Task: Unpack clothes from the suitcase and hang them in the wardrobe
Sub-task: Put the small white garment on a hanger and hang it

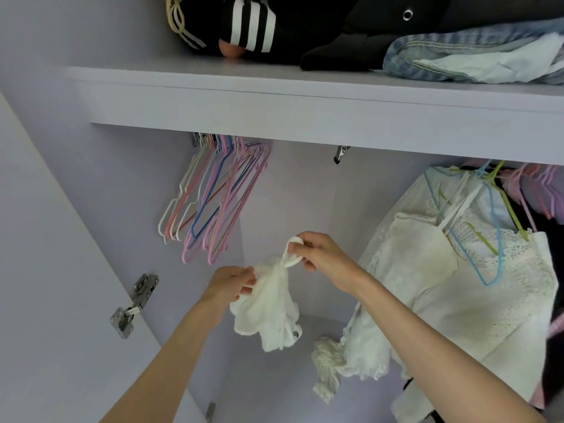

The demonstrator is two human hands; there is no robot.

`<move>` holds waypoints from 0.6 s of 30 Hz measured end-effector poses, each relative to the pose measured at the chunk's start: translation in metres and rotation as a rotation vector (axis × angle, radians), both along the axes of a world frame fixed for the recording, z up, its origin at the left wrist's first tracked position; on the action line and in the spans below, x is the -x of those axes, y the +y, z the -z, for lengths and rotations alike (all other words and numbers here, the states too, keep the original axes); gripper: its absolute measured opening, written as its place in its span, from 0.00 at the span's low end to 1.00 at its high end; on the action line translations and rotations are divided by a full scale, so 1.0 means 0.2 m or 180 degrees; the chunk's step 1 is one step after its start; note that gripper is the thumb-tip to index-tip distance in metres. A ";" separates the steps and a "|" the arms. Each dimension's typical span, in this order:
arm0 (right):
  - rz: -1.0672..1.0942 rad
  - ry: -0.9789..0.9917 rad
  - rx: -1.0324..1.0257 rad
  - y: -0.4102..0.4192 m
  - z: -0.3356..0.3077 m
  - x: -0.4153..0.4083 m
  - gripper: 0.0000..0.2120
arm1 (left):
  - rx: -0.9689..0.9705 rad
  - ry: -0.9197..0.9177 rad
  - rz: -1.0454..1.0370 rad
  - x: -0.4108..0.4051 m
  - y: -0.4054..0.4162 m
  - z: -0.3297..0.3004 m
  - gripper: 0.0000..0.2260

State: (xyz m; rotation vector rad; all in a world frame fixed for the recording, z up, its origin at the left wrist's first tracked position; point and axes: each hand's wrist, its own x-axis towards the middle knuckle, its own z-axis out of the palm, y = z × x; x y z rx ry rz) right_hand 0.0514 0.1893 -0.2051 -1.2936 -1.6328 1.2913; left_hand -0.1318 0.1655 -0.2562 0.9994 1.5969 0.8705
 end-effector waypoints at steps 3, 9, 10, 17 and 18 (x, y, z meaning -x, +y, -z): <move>-0.0423 -0.0585 -0.0298 0.01 -0.01 -0.01 0.07 | -0.0394 0.0112 0.0119 -0.01 0.00 -0.04 0.07; -0.0745 -0.0537 -0.0211 0.04 -0.05 -0.03 0.14 | -0.0926 -0.0262 0.1248 -0.13 0.03 -0.12 0.10; -0.0720 -0.0638 -0.0288 0.06 -0.06 -0.05 0.14 | -0.0972 -0.0288 0.1156 -0.16 0.04 -0.12 0.09; -0.0232 0.0049 0.0224 0.16 -0.04 -0.21 0.06 | -0.0972 -0.0976 0.0745 -0.22 0.09 -0.10 0.10; -0.0271 0.0192 0.0425 0.17 -0.04 -0.22 0.06 | -0.0903 -0.1154 0.0776 -0.22 0.09 -0.11 0.09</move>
